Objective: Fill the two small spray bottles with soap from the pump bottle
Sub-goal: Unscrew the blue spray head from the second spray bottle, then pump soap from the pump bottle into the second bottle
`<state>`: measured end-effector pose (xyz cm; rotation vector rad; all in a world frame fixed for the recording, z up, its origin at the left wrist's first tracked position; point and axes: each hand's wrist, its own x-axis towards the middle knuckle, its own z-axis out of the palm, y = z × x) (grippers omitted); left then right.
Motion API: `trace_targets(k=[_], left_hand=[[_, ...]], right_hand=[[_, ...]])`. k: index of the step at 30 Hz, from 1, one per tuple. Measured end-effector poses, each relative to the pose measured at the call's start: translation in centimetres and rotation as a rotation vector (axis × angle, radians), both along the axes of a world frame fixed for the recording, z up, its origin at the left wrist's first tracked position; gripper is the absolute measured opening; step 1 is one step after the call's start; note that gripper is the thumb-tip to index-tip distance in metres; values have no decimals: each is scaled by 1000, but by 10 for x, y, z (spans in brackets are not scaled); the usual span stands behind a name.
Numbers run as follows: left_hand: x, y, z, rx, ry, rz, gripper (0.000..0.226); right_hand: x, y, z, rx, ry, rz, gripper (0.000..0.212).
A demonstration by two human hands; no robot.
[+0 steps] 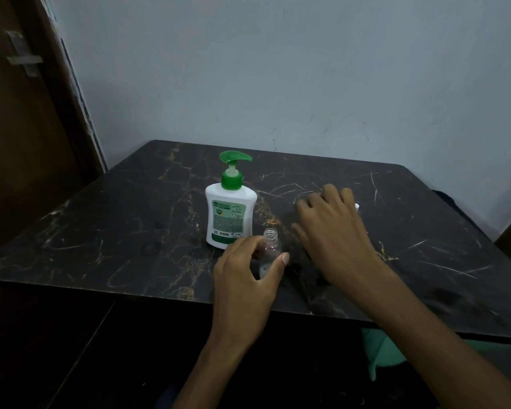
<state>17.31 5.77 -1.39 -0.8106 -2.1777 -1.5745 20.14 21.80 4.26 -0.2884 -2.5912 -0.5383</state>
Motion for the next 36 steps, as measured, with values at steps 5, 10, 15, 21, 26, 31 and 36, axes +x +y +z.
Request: trace_targets(k=[5,10,15,21,26,31,36], left_hand=[[-1,-1,1,41,-14,3,14],[5,-1,4,-1,33,-24,19],[9,-5,10,-37,37,-65,33],[0,-39,62,53,297,115,25],[-63,-33,152,134,380,272,25],[-140,15,187,-285,159,194,25],[-163,44,180,-607,62,271,24]], right_hand=[[51,-22,-27,-498,162,280,28],[64,-45,-57,-944,199,353,54],[48,-48,-60,-1085,285,349,42],[19,-36,-45,-1081,402,389,32],[-10,-29,-26,-1004,473,427,37],[-29,-27,-23,-946,522,434,40],[-34,-27,-24,-918,543,469,44]])
